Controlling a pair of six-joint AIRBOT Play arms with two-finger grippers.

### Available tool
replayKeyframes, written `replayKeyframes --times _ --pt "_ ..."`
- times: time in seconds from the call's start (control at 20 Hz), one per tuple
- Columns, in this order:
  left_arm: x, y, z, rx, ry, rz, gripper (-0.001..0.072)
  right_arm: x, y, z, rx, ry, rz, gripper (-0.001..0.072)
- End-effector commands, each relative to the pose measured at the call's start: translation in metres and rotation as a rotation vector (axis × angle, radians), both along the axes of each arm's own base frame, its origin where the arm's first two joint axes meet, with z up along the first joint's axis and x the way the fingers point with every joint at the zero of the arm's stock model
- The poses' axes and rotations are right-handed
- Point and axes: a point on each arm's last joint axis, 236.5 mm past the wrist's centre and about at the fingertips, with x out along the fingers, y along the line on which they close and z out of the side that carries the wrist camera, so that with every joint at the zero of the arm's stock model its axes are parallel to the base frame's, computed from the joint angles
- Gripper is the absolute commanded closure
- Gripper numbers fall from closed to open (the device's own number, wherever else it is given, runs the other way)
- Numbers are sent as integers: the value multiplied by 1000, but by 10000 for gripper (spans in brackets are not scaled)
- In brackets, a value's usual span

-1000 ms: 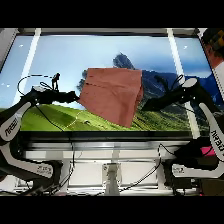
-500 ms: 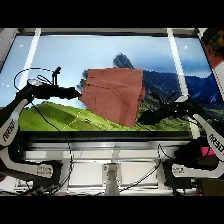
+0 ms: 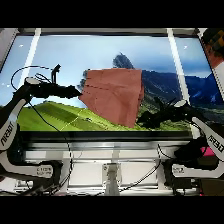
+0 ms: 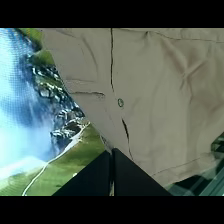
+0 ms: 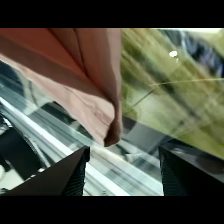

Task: Fold the clothes and pants, and hang the long-sleeved shirts on hangers.

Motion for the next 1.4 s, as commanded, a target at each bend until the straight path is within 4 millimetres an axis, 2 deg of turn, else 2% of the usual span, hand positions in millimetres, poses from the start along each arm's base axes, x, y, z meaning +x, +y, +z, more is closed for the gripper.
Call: replayKeyframes --times 0.0,0.25,0.3,0.4,0.45,0.55,0.6,0.75,0.8,0.9,1.0,1.05,1.2,1.3,1.35 --pt "0 0 1 -3 0 1 691 -9 -1 -20 -47 27 -52 212" --pt "0 -1 1 -3 1 1 691 4 40 -28 -65 -52 -81 216" --pt "0 -1 1 -3 1 1 691 7 46 -29 -73 -71 -87 236" --pt "0 0 1 -3 1 1 691 10 48 -31 -87 -91 -85 362" --pt "0 0 1 -3 1 2 690 12 47 -31 -90 -96 -91 506" --pt "0 -1 3 -9 1 0 691 17 47 -28 -90 -112 -86 658" --pt "-1 -2 5 -15 1 -3 691 21 49 -23 -83 -135 -74 702" --pt "-1 0 20 -17 -30 -3 691 41 50 9 -77 -283 -10 703" --pt "0 3 31 -15 -58 4 691 48 50 24 -82 -340 11 703" --pt "0 8 62 -7 -133 15 691 63 49 66 -85 -481 42 703" --pt "-4 12 103 7 -236 24 690 77 51 126 -69 -653 47 703" --pt "-7 13 125 14 -292 28 691 83 52 163 -61 -754 42 703" --pt "-23 12 207 -4 -500 72 690 84 49 274 -45 -1052 18 704" --pt "-39 8 270 -50 -661 127 690 72 44 334 -38 -1195 -4 704" --pt "-51 7 302 -76 -746 155 691 64 42 357 -34 -1241 -22 704"
